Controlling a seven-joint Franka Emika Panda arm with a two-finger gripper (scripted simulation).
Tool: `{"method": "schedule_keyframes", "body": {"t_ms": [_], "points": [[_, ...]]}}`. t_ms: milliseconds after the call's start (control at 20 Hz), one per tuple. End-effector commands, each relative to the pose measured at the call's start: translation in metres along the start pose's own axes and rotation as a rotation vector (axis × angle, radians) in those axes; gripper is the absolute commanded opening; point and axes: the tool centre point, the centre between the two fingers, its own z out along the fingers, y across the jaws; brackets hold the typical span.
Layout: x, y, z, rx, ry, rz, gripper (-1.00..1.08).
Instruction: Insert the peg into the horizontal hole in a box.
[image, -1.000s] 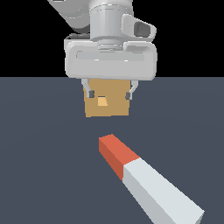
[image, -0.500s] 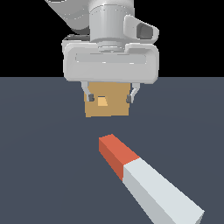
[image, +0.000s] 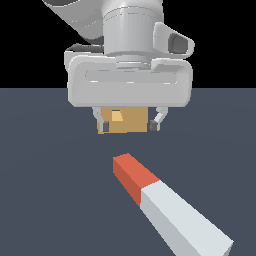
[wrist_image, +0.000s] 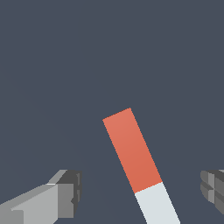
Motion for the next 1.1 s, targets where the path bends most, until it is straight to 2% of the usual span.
{"method": "schedule_keyframes", "body": {"t_ms": [0,600,1050], "points": [[-0.013,0.002,0.007,-0.003,0.0,-0.046,1.0],[-0.073,0.026,0.038,-0.016,0.0,-0.276,1.0],[-0.098,0.044,0.053,-0.023,0.0,-0.387,1.0]]}}
